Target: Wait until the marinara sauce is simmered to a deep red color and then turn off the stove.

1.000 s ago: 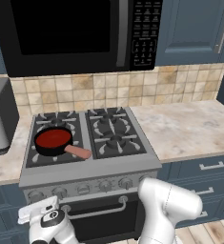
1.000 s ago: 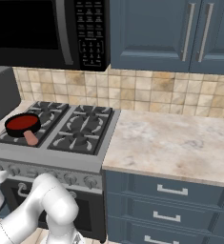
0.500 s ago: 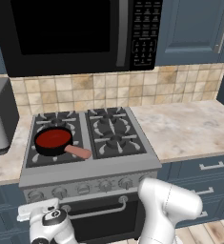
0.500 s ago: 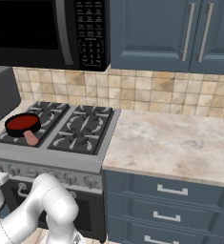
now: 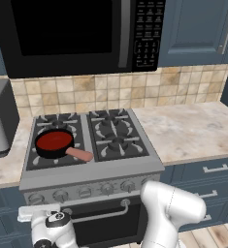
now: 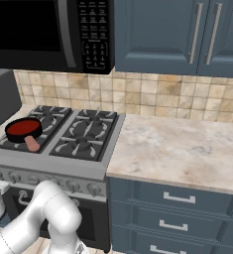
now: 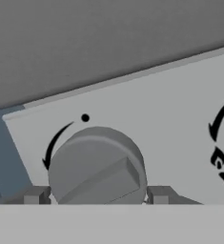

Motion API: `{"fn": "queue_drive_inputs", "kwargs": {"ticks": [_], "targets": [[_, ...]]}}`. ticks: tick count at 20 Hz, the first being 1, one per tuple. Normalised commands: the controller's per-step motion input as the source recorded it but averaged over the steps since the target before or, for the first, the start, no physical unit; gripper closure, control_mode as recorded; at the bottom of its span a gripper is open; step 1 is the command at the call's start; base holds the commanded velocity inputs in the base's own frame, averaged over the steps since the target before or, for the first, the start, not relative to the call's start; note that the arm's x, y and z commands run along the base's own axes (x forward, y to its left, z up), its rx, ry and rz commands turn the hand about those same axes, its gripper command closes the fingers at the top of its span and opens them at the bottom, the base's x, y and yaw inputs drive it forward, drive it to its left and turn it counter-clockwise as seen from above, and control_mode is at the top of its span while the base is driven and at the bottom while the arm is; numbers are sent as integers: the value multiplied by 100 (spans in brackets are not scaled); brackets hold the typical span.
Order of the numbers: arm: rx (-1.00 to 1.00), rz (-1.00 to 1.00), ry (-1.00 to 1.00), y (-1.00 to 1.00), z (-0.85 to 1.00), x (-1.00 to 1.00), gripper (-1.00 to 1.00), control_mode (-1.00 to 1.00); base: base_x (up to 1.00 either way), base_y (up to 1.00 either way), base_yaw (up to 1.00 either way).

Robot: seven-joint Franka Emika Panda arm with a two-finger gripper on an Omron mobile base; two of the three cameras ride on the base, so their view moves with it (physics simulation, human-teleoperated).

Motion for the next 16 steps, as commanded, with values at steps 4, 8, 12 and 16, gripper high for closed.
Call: {"fn": "queue_drive_inputs", "kwargs": {"ticks": [4,8,12,16], "targets": [[23,-1,0,0,-14,-11,100,-100,0,0,0],[21,-2,0,0,-9,-10,100,-100,0,0,0],[20,-3,0,0,-3,-10,100,-100,0,0,0],[19,-4,0,0,-8,-9,100,-100,0,0,0]]}}
